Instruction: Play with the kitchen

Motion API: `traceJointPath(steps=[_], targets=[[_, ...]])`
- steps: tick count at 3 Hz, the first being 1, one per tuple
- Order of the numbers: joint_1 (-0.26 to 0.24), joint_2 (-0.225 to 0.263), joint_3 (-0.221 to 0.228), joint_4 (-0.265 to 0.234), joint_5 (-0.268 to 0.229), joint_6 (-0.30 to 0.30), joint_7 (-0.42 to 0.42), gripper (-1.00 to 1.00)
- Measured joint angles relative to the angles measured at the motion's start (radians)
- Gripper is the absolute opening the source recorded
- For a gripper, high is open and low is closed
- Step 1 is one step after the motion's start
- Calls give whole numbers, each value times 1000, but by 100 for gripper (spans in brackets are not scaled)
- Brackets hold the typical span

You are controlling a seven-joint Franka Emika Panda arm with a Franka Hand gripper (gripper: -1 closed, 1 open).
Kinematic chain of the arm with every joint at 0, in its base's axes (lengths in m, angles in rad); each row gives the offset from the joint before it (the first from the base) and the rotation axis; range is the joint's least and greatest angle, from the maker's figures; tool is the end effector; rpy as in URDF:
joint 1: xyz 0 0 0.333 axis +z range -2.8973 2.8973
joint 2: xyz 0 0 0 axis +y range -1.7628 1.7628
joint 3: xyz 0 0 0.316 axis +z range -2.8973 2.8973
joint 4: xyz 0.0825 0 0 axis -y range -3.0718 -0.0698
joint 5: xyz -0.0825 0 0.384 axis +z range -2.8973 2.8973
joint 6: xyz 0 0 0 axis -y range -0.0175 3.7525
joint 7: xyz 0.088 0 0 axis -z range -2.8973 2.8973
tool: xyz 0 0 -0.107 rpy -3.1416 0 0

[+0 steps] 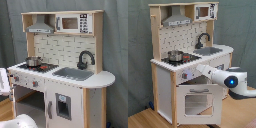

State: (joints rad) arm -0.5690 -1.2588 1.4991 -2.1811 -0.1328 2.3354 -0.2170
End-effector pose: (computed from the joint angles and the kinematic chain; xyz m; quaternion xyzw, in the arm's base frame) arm 0.2478 0.4901 0.3943 0.6057 0.4830 0.2934 0.5602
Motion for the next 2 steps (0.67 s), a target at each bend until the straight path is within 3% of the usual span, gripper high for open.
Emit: traceJointPath(steps=[2], targets=[[32,84,-78,-2,87,-81,-172,100]])
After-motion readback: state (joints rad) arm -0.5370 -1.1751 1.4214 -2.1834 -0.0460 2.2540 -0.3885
